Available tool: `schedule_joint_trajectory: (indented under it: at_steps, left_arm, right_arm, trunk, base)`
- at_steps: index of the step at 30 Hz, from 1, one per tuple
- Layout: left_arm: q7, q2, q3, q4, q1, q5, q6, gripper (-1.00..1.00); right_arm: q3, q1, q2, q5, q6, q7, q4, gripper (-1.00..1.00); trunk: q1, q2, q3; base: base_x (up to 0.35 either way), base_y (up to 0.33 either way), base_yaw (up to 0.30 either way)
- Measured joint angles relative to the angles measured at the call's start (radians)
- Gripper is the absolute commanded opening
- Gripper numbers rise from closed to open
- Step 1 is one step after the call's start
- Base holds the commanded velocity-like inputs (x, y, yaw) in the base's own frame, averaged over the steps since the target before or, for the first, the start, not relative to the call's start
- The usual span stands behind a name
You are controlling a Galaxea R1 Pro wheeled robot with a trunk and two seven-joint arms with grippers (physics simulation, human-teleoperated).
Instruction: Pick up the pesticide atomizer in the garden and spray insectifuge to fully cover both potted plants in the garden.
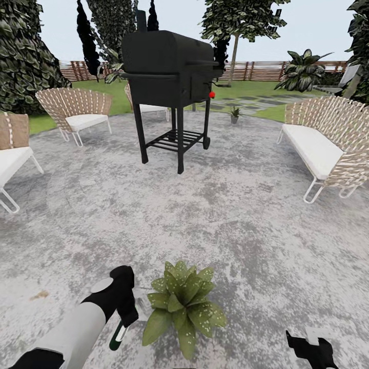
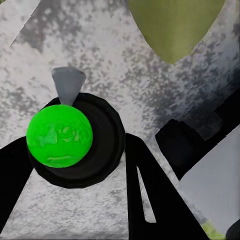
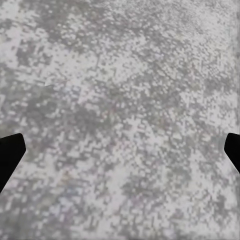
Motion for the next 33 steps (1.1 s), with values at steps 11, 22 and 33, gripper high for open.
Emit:
schedule_joint_trajectory:
  at_steps: [11,22,33]
  left_arm:
    - [-0.065,-0.003,-0.016,-0.011,-0.049,0.005,0.101,-1.0]
    - [-0.066,-0.002,-0.012,-0.008,-0.047,0.005,0.098,-1.0]
    - [-0.044,0.006,-0.005,0.006,-0.015,0.02,0.101,-1.0]
  right_arm:
    - [0.0,0.0,0.0,0.001,0.0,0.0,0.0,1.0]
    - [0.0,0.0,0.0,0.002,0.0,0.0,0.0,1.0]
    - [0.0,0.0,0.0,0.002,0.0,0.002,0.0,1.0]
  trunk:
    - [0.0,0.0,0.0]
    - [0.001,0.0,0.0]
    - [0.0,0.0,0.0]
  base:
    - [0.0,0.0,0.0]
    - [-0.252,-0.043,0.0]
    - [-0.06,0.0,0.0]
